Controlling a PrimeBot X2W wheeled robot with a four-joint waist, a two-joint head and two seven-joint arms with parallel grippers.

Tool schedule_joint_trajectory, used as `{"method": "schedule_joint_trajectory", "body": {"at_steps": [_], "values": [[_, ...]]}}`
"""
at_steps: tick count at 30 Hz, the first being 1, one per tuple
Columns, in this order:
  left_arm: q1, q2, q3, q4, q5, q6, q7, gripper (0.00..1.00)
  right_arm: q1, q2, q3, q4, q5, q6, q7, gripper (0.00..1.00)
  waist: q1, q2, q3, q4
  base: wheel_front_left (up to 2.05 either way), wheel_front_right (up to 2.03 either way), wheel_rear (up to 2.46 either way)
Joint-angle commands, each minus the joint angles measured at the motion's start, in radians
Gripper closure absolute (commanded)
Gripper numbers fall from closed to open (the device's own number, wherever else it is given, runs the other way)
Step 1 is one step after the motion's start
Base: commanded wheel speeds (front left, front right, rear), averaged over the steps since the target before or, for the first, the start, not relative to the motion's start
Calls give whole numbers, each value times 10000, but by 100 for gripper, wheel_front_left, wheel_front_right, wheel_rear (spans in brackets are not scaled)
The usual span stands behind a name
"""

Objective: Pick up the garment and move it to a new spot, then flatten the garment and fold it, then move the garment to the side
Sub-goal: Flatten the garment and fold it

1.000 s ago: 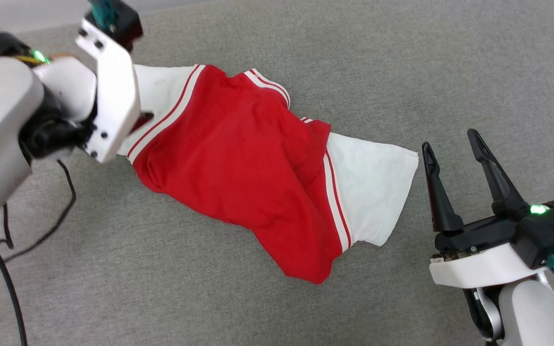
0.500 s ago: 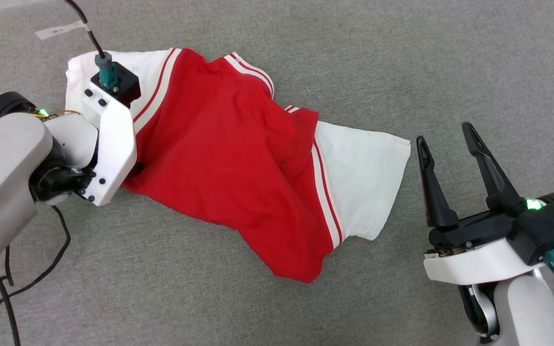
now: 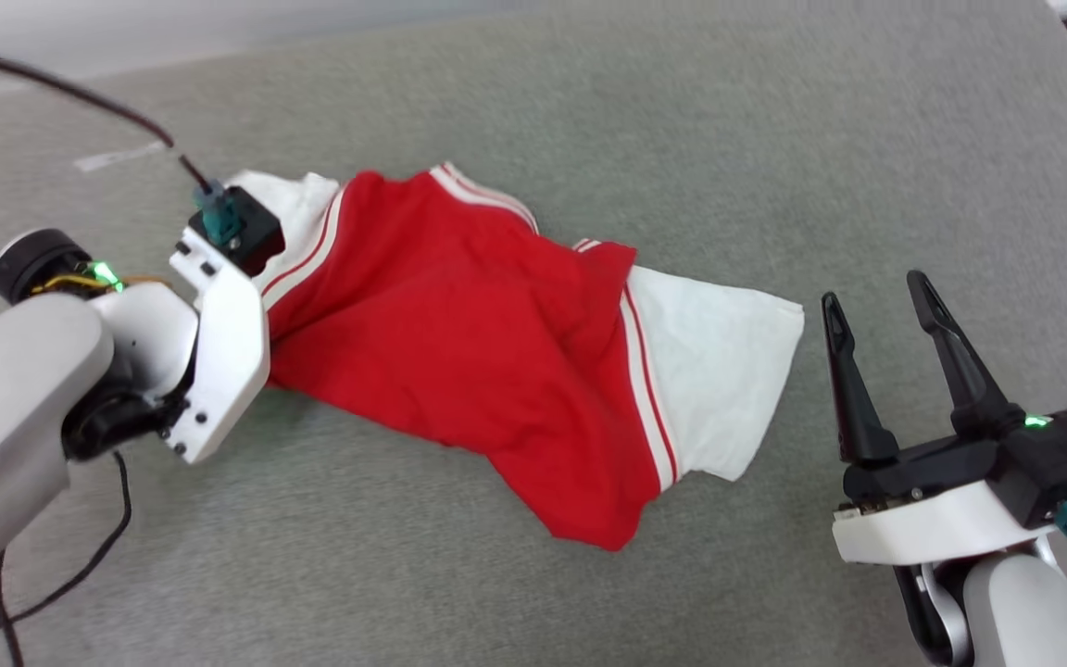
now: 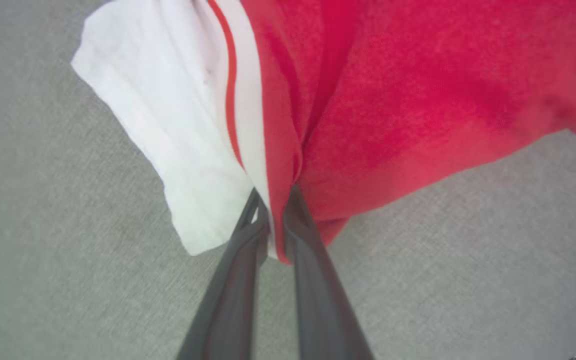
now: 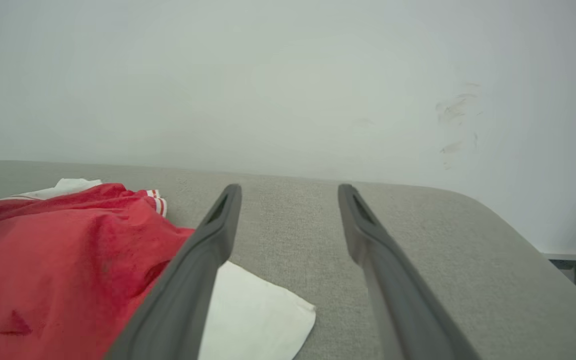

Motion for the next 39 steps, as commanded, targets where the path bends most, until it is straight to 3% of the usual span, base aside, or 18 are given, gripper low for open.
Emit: {"method": "schedule_joint_trajectory", "body": {"at_steps": [1,4,10,15,20,26,27,31,39], "values": [[378,223,-14,-273,115,111,-175,100,198,-65,-49,31,-53,-3,-22,0,0,0,-519,479,0,0,0],[784,602,-24,-918,264,368,-489,100,390,-89,-109,54,-51,-3,-22,0,0,0,-833,745,0,0,0],[2038,1437,-60,-2683,337,1290,-1183,100,719,-123,-266,29,-78,-3,-22,0,0,0,-1214,1173,0,0,0],[2966,1646,-83,-3703,317,1942,-1471,100,891,-131,-397,1,-98,-3,-22,0,0,0,-1326,1384,0,0,0],[4281,1315,-117,-3983,230,2263,-1490,100,976,-121,-353,51,-56,-3,-22,0,0,0,-1346,1476,0,0,0],[5315,533,-110,-3138,-194,2216,-1923,100,930,-178,-332,93,-19,-3,-22,0,0,0,-1322,1499,0,0,0],[5325,457,-84,-3003,-136,2211,-2069,0,927,-191,-335,101,-16,-3,-22,0,0,0,-1325,1499,0,0,0],[5032,556,295,-2830,-146,2166,-2600,0,1042,-213,-427,132,-16,-3,-22,0,0,0,-1428,1585,0,0,0],[4166,1768,1224,-3989,-423,2320,-2546,0,1138,-168,-508,150,-4,-3,-22,0,0,0,-1602,1727,0,0,0]]}}
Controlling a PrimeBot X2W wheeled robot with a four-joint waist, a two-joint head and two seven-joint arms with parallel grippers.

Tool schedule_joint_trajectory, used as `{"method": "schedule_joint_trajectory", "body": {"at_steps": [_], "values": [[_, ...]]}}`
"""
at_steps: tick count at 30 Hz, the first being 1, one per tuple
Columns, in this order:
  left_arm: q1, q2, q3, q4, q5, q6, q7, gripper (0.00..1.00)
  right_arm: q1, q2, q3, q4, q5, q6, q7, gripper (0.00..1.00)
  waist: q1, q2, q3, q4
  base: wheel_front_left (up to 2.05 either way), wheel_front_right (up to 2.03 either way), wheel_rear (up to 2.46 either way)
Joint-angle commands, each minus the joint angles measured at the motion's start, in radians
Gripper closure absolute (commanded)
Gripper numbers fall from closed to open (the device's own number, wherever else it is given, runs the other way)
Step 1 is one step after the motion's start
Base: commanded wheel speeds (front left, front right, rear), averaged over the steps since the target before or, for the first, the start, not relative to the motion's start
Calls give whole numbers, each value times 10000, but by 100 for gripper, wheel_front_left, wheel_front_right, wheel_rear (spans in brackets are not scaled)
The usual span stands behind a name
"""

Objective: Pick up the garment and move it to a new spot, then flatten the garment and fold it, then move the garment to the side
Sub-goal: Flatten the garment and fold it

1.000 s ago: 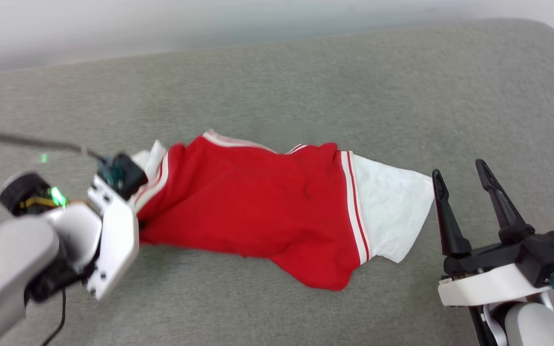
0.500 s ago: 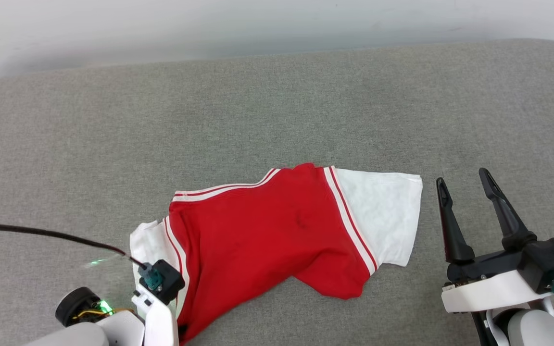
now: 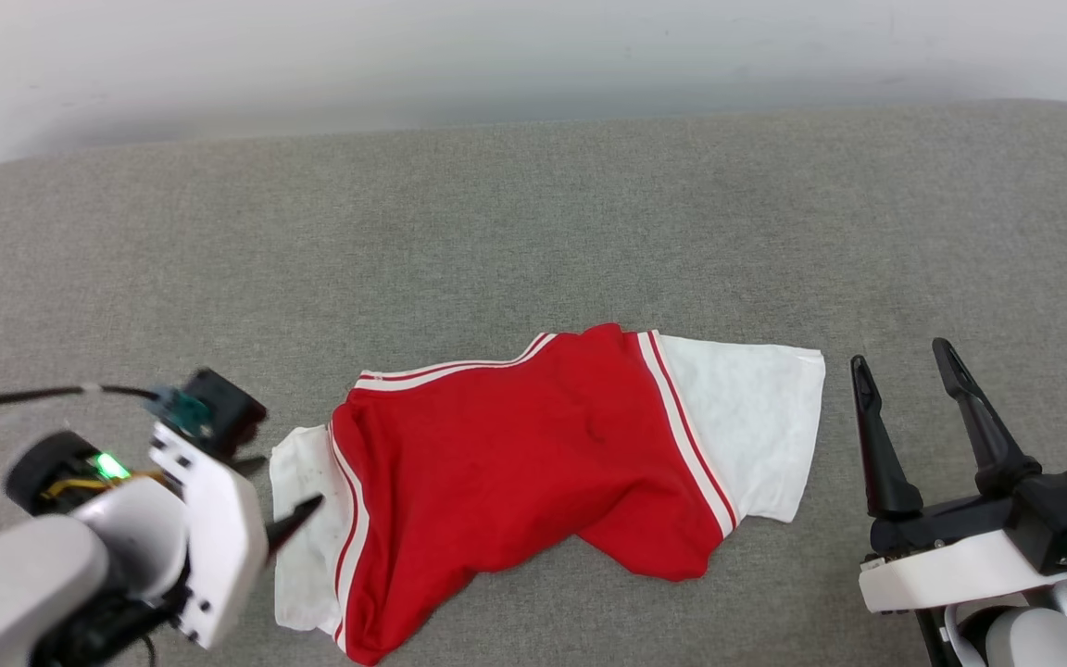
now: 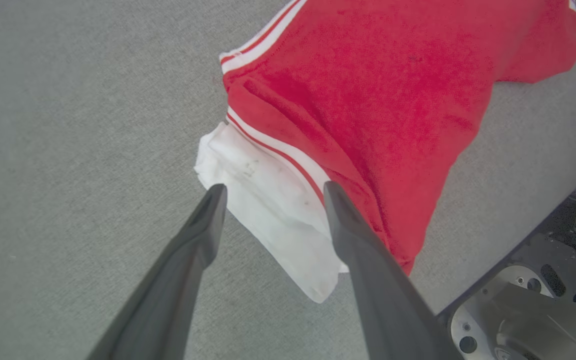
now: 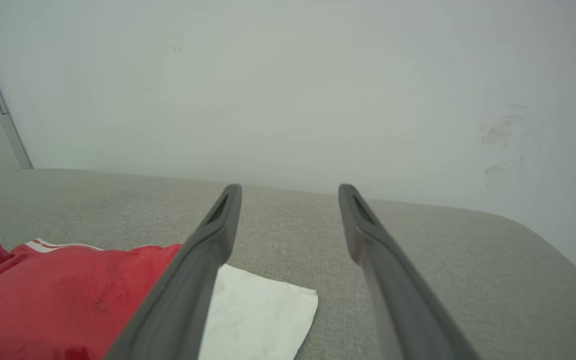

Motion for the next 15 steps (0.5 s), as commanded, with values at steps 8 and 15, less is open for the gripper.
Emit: {"method": "schedule_joint_trajectory", "body": {"at_steps": [8,15], "values": [[-829,704,805,476,-719,-37,410,0,-204,-8,202,-44,50,-3,-22,0,1,-1,287,-198,0,0,0],[-859,567,825,1497,-1277,-335,847,0,-429,-45,192,-68,48,-3,-22,0,1,-1,811,-535,0,0,0]]}}
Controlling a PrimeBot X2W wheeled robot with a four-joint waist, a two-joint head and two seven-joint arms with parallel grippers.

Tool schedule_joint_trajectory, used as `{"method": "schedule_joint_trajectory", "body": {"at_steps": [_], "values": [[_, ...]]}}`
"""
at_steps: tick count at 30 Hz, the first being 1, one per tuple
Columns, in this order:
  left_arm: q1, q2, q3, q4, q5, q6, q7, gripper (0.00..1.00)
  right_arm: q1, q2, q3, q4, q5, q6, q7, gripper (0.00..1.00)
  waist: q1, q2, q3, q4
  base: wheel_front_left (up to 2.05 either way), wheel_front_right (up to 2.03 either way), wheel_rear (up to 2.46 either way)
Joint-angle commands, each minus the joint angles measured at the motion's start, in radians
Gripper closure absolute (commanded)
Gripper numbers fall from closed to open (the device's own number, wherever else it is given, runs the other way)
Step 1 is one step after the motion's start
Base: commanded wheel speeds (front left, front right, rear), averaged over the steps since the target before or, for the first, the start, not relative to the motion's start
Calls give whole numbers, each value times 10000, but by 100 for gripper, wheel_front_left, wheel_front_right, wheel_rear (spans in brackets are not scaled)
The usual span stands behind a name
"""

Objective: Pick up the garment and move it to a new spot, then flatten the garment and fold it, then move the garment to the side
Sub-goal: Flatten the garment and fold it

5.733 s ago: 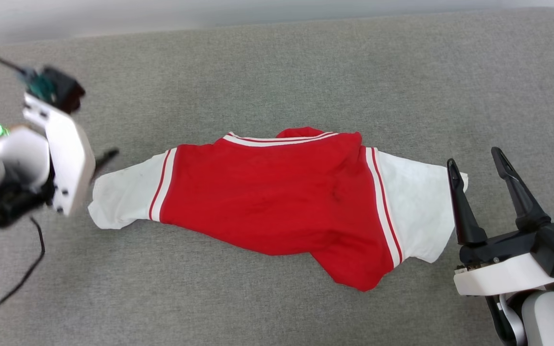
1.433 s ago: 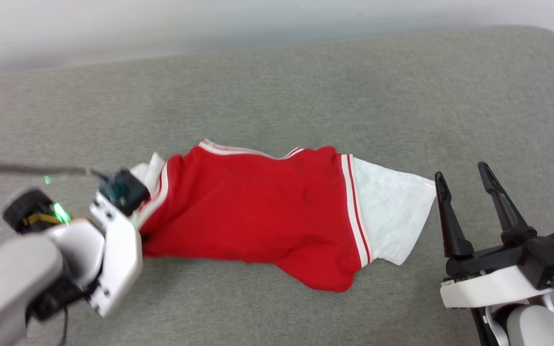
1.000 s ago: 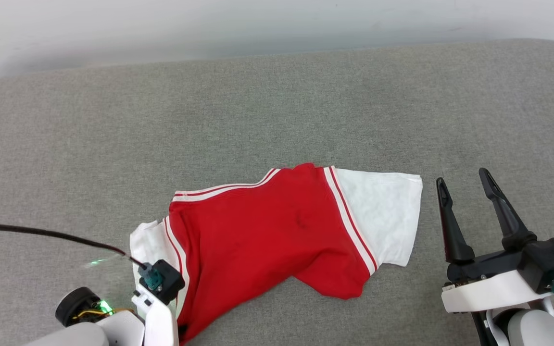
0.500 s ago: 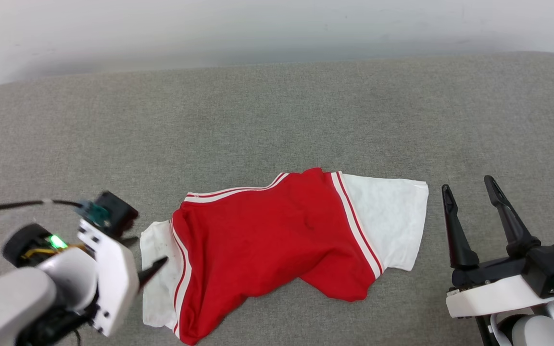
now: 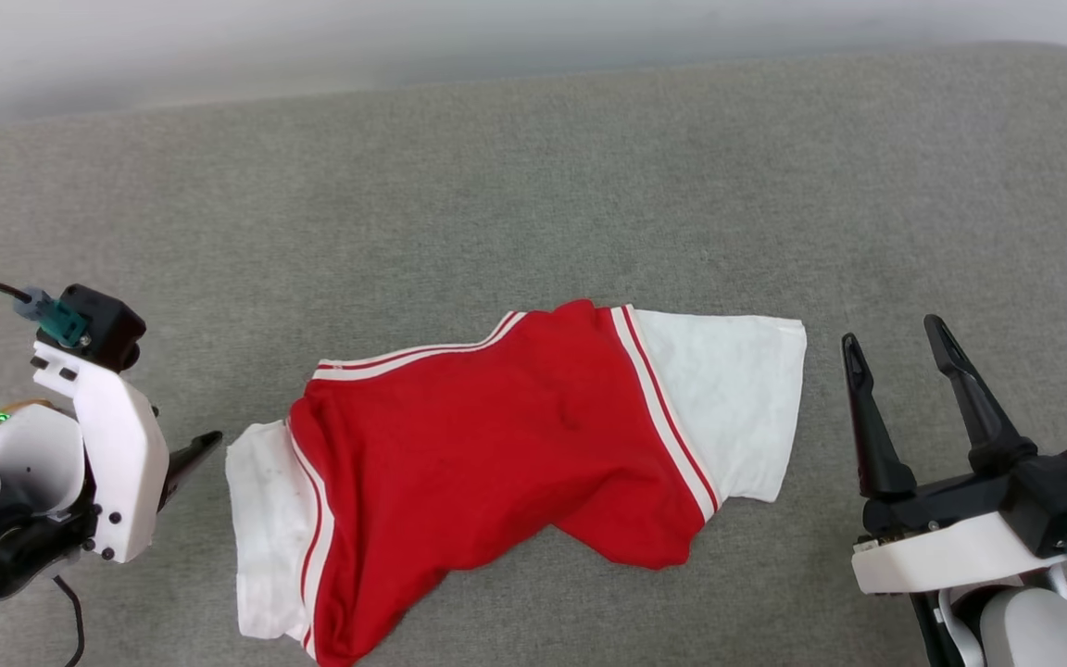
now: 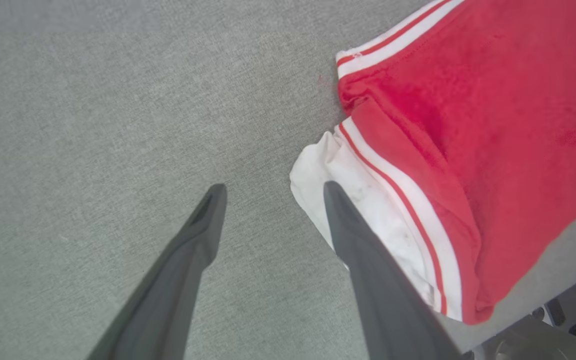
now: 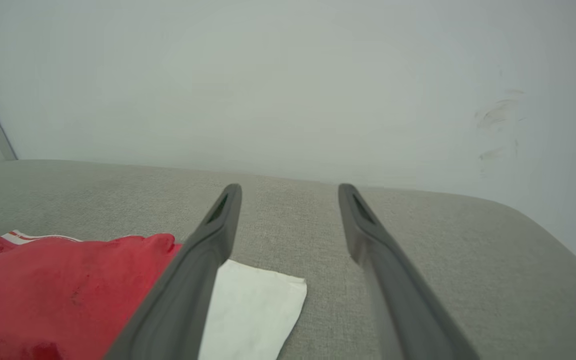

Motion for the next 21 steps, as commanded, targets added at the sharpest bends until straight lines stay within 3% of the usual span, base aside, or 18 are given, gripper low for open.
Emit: {"method": "schedule_joint_trajectory", "body": {"at_steps": [1,15,16,21], "values": [[5,-117,-58,190,-20,-81,88,0,-141,-39,-5,-35,9,-3,-22,0,0,0,232,-159,0,0,0],[296,-1590,-1265,2233,389,-841,1074,3,-577,-1,84,-10,-47,-3,-22,0,0,0,970,-624,0,0,0],[304,-1694,-1295,2300,398,-874,1072,100,-567,-4,60,0,-59,-3,-22,0,0,0,936,-622,0,0,0],[279,-1614,-1154,2474,490,-980,622,100,-765,-259,-80,-60,-234,-3,-22,0,0,0,612,-523,0,0,0]]}}
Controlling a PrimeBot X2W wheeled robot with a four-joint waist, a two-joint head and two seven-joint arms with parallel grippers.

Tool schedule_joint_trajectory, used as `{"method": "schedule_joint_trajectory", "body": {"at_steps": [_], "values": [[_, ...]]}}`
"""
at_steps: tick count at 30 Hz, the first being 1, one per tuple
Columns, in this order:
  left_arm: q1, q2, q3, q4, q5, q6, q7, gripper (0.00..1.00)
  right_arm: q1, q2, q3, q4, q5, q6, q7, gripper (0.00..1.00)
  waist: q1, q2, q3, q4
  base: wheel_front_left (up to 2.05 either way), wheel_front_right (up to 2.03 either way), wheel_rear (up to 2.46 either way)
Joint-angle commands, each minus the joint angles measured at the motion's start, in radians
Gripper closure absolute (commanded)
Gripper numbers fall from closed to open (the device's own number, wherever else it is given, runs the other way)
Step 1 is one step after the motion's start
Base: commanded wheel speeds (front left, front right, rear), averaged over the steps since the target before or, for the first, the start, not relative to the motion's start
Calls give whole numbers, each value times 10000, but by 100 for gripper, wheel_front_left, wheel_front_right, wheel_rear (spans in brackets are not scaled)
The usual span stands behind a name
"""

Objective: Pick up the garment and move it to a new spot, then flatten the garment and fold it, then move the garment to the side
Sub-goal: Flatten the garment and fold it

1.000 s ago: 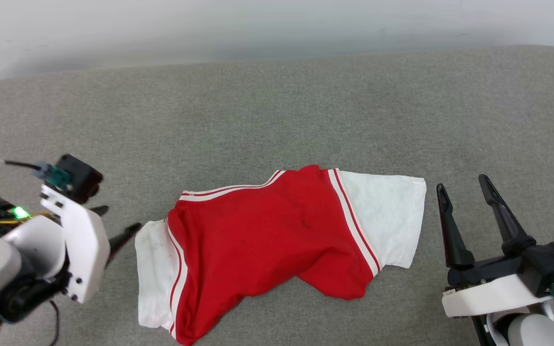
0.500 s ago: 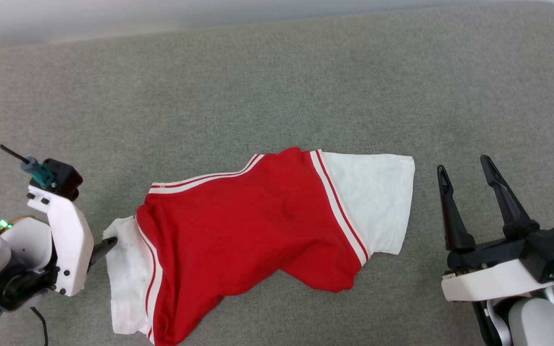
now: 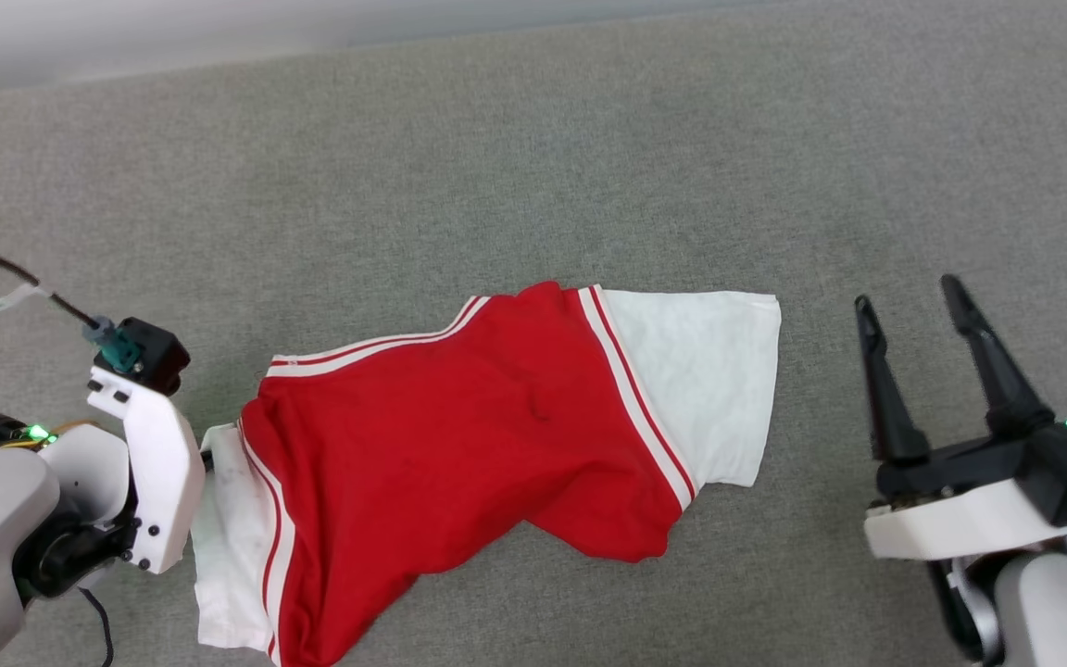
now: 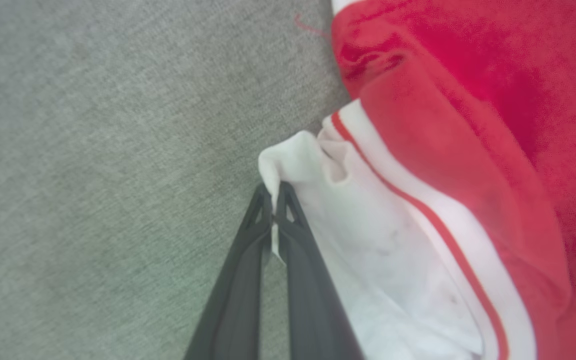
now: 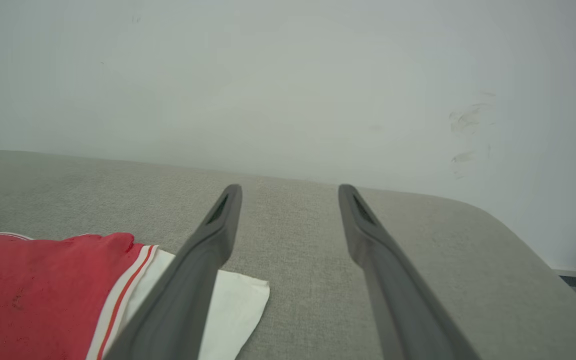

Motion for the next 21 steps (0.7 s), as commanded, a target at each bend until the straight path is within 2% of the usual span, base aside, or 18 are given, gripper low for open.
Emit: {"method": "schedule_joint_trajectory", "body": {"at_steps": [1,5,9,14,15,21], "values": [[424,-150,-121,52,-59,-33,-196,100,-284,-290,-47,-60,-137,-3,-22,0,0,0,-201,93,0,0,0],[399,224,299,-338,-116,162,-927,100,-823,-1080,-61,-67,-312,-3,-22,0,0,0,-493,272,0,0,0],[532,549,534,-989,-62,425,-1479,100,-1724,-2291,534,317,-143,-3,507,0,0,0,-675,492,0,0,0],[693,834,672,-1877,40,853,-1870,100,-3207,-3895,2281,551,1303,-3,2971,0,0,0,-652,749,0,0,0],[693,834,672,-1877,40,853,-1870,100,-3207,-3895,2281,551,1303,-3,2971,0,0,0,-652,749,0,0,0],[635,871,688,-2676,328,1287,-2013,100,-5095,-5533,4712,770,4194,-4,7044,0,0,0,-285,1110,0,0,0]]}}
